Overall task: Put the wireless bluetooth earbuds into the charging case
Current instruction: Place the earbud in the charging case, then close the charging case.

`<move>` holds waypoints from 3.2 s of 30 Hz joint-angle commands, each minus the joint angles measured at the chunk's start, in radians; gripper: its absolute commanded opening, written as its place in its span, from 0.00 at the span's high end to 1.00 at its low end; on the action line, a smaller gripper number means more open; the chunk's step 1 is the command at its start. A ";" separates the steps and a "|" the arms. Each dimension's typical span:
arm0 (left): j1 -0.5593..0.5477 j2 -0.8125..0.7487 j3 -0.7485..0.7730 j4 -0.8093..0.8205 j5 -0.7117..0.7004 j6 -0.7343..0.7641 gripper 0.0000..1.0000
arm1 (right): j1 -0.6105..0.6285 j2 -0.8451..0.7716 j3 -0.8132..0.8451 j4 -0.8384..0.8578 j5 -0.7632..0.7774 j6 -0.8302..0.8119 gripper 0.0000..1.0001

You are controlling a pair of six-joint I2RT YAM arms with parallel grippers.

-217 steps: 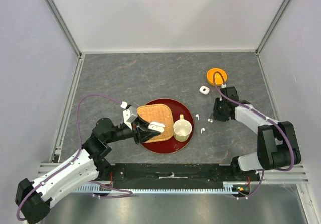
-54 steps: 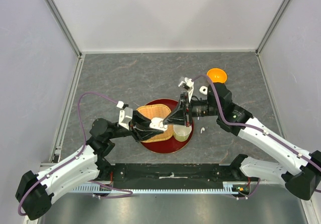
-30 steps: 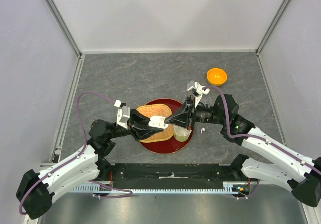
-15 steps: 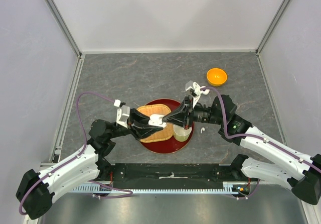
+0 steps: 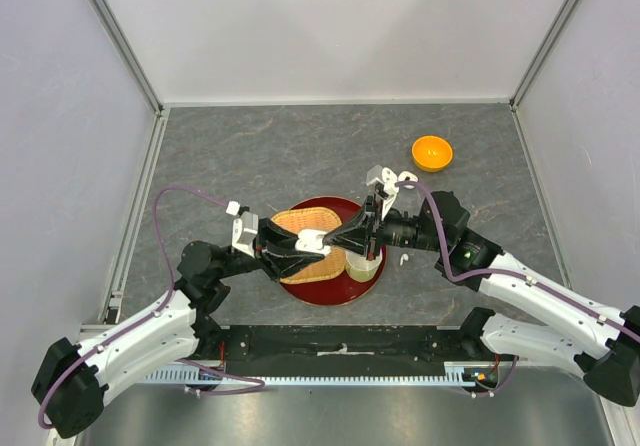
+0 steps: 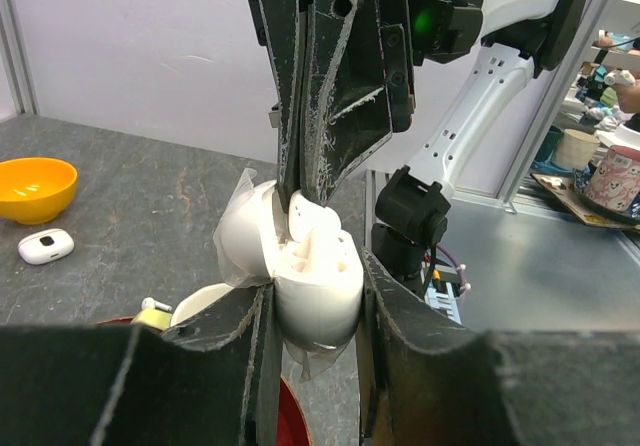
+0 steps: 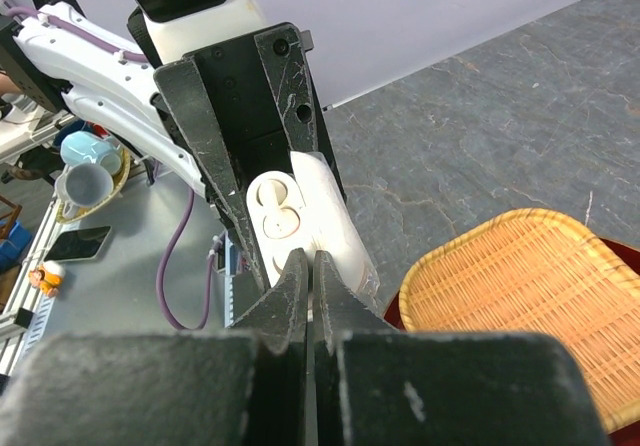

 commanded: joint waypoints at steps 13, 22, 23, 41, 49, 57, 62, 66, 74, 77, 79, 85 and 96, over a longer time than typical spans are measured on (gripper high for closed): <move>-0.012 -0.027 0.021 0.162 -0.001 -0.033 0.98 | 0.051 -0.002 0.015 -0.138 0.176 -0.135 1.00; -0.014 -0.017 0.024 0.185 0.003 -0.047 0.98 | 0.114 -0.018 -0.027 -0.099 0.283 -0.202 1.00; -0.014 -0.017 0.024 0.185 0.003 -0.047 0.98 | 0.114 -0.023 -0.032 -0.099 0.283 -0.211 1.00; -0.014 -0.028 0.015 0.185 -0.035 -0.039 0.98 | 0.144 0.008 -0.028 -0.160 0.208 -0.254 0.91; -0.014 -0.037 0.013 0.170 -0.038 -0.036 0.98 | 0.146 0.008 -0.012 -0.181 0.173 -0.236 0.75; -0.014 -0.054 0.021 0.108 -0.020 -0.015 0.98 | 0.144 -0.038 0.002 -0.181 0.243 -0.228 0.61; -0.012 -0.067 0.016 0.076 -0.018 -0.005 0.98 | 0.144 -0.080 0.002 -0.177 0.271 -0.222 0.57; -0.014 -0.070 0.013 0.065 -0.017 -0.002 0.98 | 0.144 -0.101 0.000 -0.171 0.320 -0.212 0.53; -0.014 -0.080 0.009 0.016 -0.032 0.030 0.98 | 0.144 -0.169 0.002 -0.129 0.401 -0.175 0.41; -0.014 -0.080 0.012 -0.019 -0.037 0.053 0.98 | 0.143 -0.183 0.011 -0.131 0.470 -0.115 0.32; -0.014 -0.080 0.013 -0.034 -0.035 0.059 0.98 | 0.143 -0.172 0.026 -0.158 0.565 -0.068 0.24; -0.014 -0.070 0.018 -0.042 -0.030 0.061 0.98 | 0.143 -0.014 0.184 -0.347 0.677 0.083 0.23; -0.014 -0.044 0.042 -0.062 -0.012 0.067 0.98 | 0.143 0.121 0.249 -0.353 0.555 0.126 0.23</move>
